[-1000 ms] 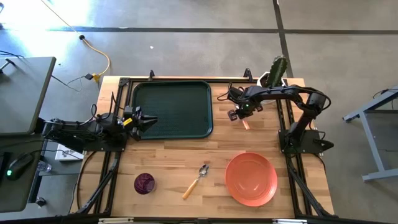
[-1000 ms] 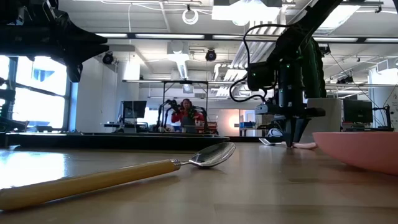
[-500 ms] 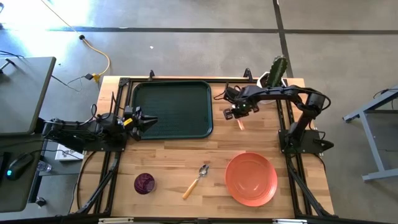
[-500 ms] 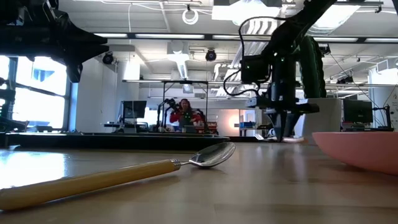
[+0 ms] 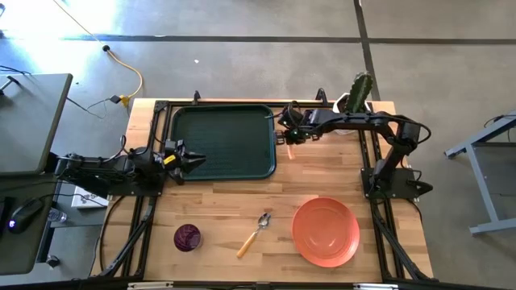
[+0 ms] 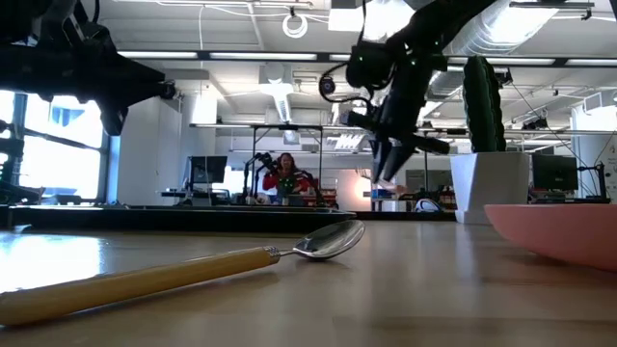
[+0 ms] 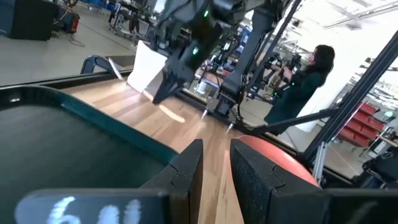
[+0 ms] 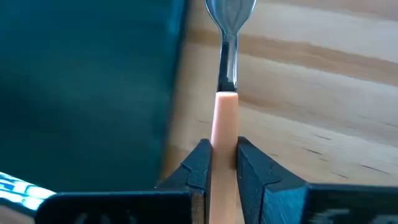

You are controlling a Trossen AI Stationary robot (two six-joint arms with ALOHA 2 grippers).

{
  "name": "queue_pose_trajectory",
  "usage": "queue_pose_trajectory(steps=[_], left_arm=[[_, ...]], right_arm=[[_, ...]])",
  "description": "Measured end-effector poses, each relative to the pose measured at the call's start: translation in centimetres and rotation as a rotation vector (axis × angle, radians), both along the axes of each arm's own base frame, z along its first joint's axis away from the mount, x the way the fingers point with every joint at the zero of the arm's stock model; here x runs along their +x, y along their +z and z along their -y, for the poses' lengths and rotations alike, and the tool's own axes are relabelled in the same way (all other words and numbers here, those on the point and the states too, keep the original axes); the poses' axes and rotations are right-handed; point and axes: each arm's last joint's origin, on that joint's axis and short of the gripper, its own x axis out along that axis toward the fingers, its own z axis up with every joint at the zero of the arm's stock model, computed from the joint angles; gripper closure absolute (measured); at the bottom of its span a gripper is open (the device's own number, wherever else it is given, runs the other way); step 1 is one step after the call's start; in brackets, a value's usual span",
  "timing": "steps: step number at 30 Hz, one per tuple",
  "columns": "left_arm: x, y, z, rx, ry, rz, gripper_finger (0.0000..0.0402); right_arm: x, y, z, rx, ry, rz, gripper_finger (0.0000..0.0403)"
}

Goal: Pick and place plate/cup/fork/spoon on tray
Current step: Put the light orange fork on the right side of the black tray

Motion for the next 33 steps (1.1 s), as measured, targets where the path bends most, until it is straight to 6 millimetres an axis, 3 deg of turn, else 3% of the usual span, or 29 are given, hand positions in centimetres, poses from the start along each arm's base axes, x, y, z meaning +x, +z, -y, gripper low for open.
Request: queue_pose_trajectory(steps=[12, 25, 29, 33], left_arm=[[0.0, -0.3, 0.0, 0.049, -0.012, -0.04, 0.033], [0.0, -0.3, 0.0, 0.05, -0.012, -0.041, 0.033], [0.0, -0.3, 0.0, 0.05, -0.012, -0.041, 0.033], [0.0, -0.3, 0.0, 0.05, -0.012, -0.041, 0.033]], right_arm=[[3.1, 4.6, 0.3, -0.154, -0.072, 0.261, 0.0373], [4.9, 11.0, 0.1, -0.326, -0.046, 0.399, 0.0373], [5.1, 11.5, 0.1, -0.352, -0.07, 0.406, 0.0373], [5.9, 10.0, 0.1, -0.31, -0.079, 0.38, 0.0373]])
